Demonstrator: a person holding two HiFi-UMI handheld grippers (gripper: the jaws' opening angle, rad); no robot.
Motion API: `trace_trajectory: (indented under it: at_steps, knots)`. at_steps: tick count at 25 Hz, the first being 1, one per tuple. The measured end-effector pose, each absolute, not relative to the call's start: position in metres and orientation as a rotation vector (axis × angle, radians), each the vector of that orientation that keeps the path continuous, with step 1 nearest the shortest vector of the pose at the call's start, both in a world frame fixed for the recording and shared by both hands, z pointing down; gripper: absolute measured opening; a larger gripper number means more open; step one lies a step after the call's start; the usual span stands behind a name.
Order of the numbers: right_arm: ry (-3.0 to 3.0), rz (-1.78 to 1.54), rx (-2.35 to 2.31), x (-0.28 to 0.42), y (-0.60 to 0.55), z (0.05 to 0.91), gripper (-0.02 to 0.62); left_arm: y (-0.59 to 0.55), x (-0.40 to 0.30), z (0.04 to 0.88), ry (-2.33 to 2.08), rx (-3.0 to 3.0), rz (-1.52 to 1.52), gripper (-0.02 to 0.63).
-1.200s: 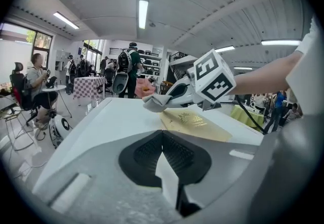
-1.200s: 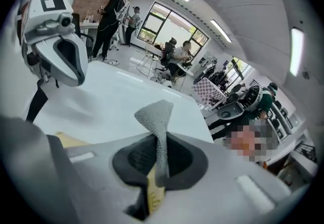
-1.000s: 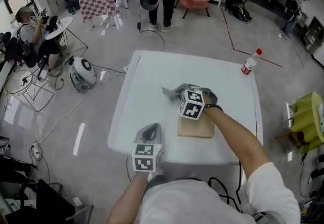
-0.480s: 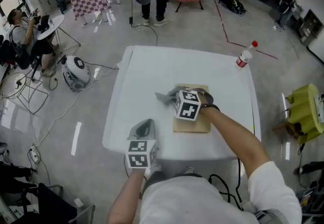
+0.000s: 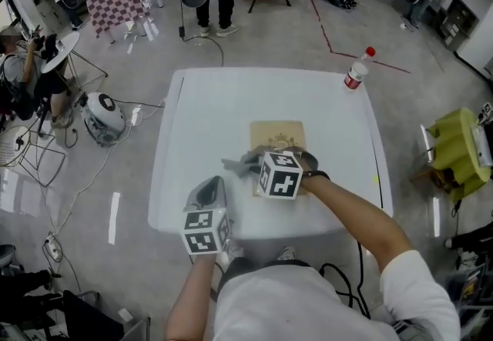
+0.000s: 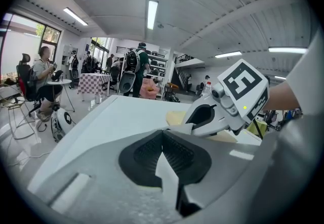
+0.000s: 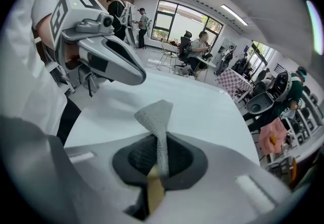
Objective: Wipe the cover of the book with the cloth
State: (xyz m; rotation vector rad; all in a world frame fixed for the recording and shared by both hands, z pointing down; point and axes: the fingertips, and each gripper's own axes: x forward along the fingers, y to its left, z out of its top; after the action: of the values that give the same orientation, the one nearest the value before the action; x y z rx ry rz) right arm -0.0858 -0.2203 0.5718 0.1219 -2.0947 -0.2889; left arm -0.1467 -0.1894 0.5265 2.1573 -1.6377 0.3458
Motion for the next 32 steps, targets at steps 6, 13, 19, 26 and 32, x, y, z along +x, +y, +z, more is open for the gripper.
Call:
trace_trajectory:
  at_steps: [6, 13, 19, 26, 32]
  knots:
    - [-2.105, -0.251, 0.047, -0.084, -0.184, 0.572, 0.017, -0.189, -0.145, 0.528, -1.63, 2.145, 0.331, 0.006]
    - [-2.142, -0.22, 0.025, -0.083, -0.15, 0.571, 0.017, -0.189, -0.146, 0.521, -1.64, 2.144, 0.296, 0.006]
    - [-2.241, -0.145, 0.121, -0.074, -0.141, 0.564, 0.017, -0.192, -0.141, 0.517, -1.639, 2.15, 0.288, 0.006]
    - [-2.466, 0.098, 0.585, -0.033, -0.188, 0.517, 0.017, -0.209, -0.116, 0.501, -1.609, 2.22, 0.283, 0.007]
    - [-2.592, 0.244, 0.988, 0.025, -0.22, 0.468, 0.017, -0.222, -0.079, 0.477, -1.564, 2.308, 0.268, 0.006]
